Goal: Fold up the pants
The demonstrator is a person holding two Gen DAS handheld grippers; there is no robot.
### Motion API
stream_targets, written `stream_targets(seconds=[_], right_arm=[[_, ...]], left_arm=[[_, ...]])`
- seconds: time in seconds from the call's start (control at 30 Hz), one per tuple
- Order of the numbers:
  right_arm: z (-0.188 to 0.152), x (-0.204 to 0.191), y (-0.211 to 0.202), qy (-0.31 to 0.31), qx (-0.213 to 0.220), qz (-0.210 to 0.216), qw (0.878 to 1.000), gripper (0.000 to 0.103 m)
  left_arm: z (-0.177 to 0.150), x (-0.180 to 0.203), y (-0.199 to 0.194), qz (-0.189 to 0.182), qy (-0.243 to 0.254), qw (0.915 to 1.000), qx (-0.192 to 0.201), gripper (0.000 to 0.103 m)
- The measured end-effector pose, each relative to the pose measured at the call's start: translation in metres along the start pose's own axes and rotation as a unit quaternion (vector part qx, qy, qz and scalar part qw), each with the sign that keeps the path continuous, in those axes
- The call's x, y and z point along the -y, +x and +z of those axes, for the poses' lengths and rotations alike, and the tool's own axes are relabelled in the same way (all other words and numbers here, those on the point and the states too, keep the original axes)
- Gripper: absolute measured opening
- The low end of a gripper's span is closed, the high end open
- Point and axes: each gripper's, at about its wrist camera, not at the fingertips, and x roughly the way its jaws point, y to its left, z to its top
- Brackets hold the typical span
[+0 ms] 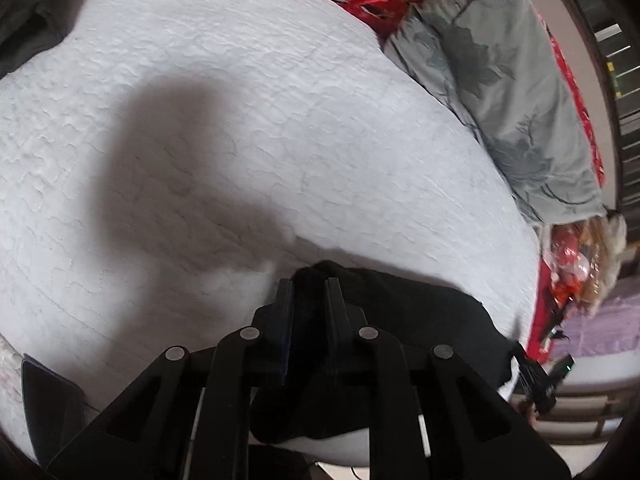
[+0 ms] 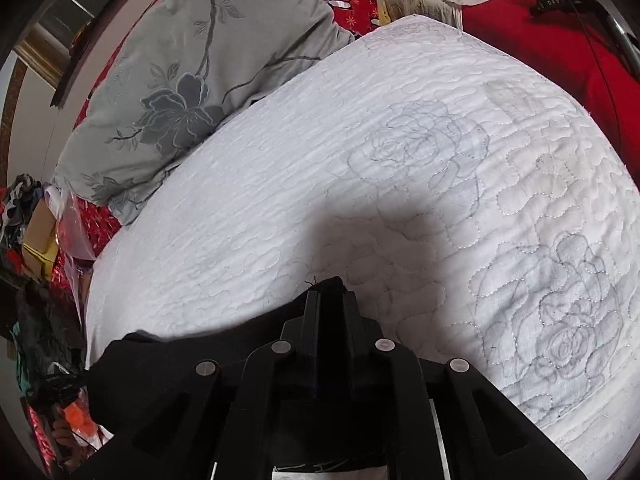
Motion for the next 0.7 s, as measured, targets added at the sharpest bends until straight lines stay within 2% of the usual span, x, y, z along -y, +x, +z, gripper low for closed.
stream_targets(seconds=[0.03, 0.07, 0.1, 0.17, 0.23, 0.27, 0.33, 0.43, 0.5, 0.57, 0.63, 0.7], right_arm=[[0.0, -0.001, -0.001, -0.003, 0.0, -0.002, 1.0, 0.013], [0.0, -0.002, -0.001, -0.003, 0.001, -0.003, 1.0, 0.013], [0.0, -0.002, -0.002, -0.001, 0.001, -0.002, 1.0, 0.013], [-0.002, -0.002, -0.002, 0.002, 0.001, -0.003, 1.0, 0.013], [-0.005, -0.002, -0.003, 0.008, 0.003, -0.003, 1.0, 0.013], [-0.006, -0.001, -0.003, 0.009, 0.003, -0.003, 1.0, 0.013], [-0.006, -0.002, -0.003, 0.01, 0.002, -0.004, 1.0, 0.013], [-0.006, -0.003, -0.003, 0.009, 0.002, -0.007, 1.0, 0.013], [-0.006, -0.004, -0.002, 0.008, 0.003, -0.008, 1.0, 0.013], [-0.006, -0.003, -0.002, 0.009, 0.004, -0.008, 1.0, 0.013], [-0.007, -0.004, -0.002, 0.006, 0.004, -0.007, 1.0, 0.013], [-0.007, -0.005, -0.002, -0.002, -0.001, -0.008, 1.0, 0.008]], left_arm=[[-0.001, 0.001, 0.0, 0.0, 0.005, 1.0, -0.005, 0.021], [-0.001, 0.002, 0.002, 0.0, 0.013, 0.9998, -0.014, 0.032], [-0.002, 0.004, 0.005, 0.0, 0.016, 0.9997, -0.02, 0.036], [-0.002, 0.011, 0.005, -0.007, 0.024, 0.9995, -0.021, 0.036], [-0.004, 0.015, 0.003, -0.019, 0.034, 0.9991, -0.017, 0.041], [-0.002, 0.018, 0.006, -0.019, 0.038, 0.9988, -0.022, 0.045], [-0.003, 0.022, 0.013, -0.022, 0.049, 0.998, -0.034, 0.045], [-0.01, 0.034, 0.022, -0.003, 0.09, 0.9946, -0.05, 0.045], [-0.011, 0.039, 0.022, 0.019, 0.107, 0.9933, -0.039, 0.04], [-0.007, 0.044, 0.021, 0.045, 0.116, 0.992, -0.021, 0.011], [-0.001, 0.045, 0.02, 0.046, 0.104, 0.9933, -0.019, 0.007], [-0.001, 0.05, 0.011, 0.054, 0.113, 0.9921, 0.003, 0.006]])
